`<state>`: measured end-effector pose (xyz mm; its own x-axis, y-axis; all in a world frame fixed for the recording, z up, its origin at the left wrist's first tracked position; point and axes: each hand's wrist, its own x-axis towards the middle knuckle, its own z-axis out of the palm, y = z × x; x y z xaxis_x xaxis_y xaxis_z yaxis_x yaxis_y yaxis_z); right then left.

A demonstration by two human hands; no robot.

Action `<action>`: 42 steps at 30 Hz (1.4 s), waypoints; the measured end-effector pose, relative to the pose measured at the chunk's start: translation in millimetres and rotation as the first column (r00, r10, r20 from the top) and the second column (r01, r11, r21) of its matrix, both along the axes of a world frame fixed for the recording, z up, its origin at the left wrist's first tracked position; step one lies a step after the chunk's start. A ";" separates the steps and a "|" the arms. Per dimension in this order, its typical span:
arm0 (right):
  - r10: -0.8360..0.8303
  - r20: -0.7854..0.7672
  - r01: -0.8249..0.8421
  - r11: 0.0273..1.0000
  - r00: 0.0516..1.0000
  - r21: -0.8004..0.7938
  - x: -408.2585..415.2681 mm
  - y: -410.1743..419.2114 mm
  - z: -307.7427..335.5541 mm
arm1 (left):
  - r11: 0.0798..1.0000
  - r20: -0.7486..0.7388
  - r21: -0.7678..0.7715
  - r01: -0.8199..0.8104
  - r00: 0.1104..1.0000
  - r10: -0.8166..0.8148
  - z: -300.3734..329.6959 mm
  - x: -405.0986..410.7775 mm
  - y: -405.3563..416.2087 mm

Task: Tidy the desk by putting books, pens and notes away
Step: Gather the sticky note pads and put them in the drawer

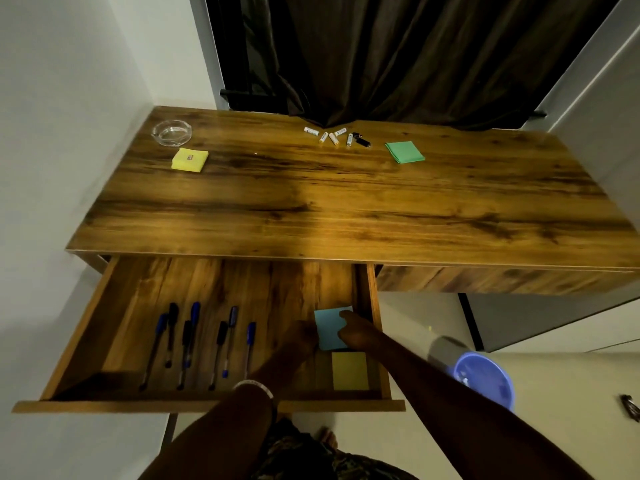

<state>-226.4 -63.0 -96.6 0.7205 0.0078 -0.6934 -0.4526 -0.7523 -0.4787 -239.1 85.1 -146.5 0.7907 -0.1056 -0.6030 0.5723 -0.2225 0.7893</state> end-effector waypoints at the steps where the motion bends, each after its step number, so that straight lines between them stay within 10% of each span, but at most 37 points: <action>1: 0.017 -0.010 -0.017 1.000 1.000 -0.013 -0.4 0.2 -0.3 | 1.000 0.007 0.024 -0.001 1.000 0.001 -1.6 0.3 -0.2; 19: 0.219 -0.042 -0.223 0.957 0.975 -0.184 -13.2 14.0 -6.2 | 0.998 -0.008 0.004 -0.059 0.998 0.059 -0.8 -2.4 -17.9; 42: -0.106 0.494 0.161 0.985 0.863 -0.070 86.6 -55.4 115.0 | 0.950 0.381 0.312 0.003 0.916 -0.128 131.9 110.8 -40.8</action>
<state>-139.8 -118.4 18.4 0.9550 -0.1654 -0.2460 -0.2825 -0.7597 -0.5857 -128.4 44.3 -14.6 0.9661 -0.0303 -0.2564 0.2058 -0.5094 0.8355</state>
